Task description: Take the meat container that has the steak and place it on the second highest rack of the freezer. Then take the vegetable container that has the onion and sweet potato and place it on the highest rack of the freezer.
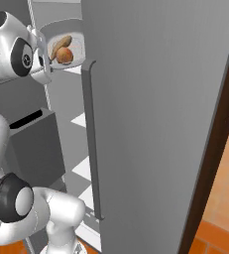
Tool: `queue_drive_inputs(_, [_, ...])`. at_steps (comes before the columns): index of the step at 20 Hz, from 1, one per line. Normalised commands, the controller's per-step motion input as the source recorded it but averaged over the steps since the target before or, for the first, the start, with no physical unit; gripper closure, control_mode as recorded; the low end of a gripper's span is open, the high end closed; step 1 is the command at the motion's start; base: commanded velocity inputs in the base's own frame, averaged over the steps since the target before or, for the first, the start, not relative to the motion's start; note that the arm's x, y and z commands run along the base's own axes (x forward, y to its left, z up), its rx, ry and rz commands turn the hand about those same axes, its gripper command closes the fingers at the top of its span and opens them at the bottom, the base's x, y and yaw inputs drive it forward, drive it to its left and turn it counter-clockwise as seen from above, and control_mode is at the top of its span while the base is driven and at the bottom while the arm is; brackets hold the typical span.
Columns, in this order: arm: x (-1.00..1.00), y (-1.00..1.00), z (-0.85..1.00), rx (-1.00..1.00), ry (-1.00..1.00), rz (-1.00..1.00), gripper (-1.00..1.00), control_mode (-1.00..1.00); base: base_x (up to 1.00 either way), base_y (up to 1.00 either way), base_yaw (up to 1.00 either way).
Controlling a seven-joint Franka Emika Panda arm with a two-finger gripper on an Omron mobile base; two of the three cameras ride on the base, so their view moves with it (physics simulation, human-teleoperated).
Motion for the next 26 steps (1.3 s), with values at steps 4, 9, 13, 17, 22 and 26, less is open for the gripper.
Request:
queue_drive_inputs(4, [0.44, -0.37, 0.14, 0.00, 0.10, -0.02, 1.00, -1.00, 0.00, 0.00, 0.00])
queue_drive_inputs(9, [0.16, -0.56, 0.07, 0.00, 0.12, -0.10, 1.00, -1.00, 0.00, 0.00, 0.00])
queue_drive_inputs(13, [0.25, -0.44, 0.00, 0.00, 0.08, -0.13, 1.00, -1.00, 0.00, 0.00, 0.00])
queue_drive_inputs(17, [0.58, -0.42, 0.01, 0.00, 0.02, -0.04, 1.00, -1.00, 0.00, 0.00, 0.00])
queue_drive_inputs(22, [0.37, -0.13, 0.19, 0.00, -0.01, 0.00, 1.00, -1.00, 0.00, 0.00, 0.00])
queue_drive_inputs(26, [0.26, -0.24, 0.15, 0.00, 0.00, 0.00, 1.00, -1.00, 0.00, 0.00, 0.00])
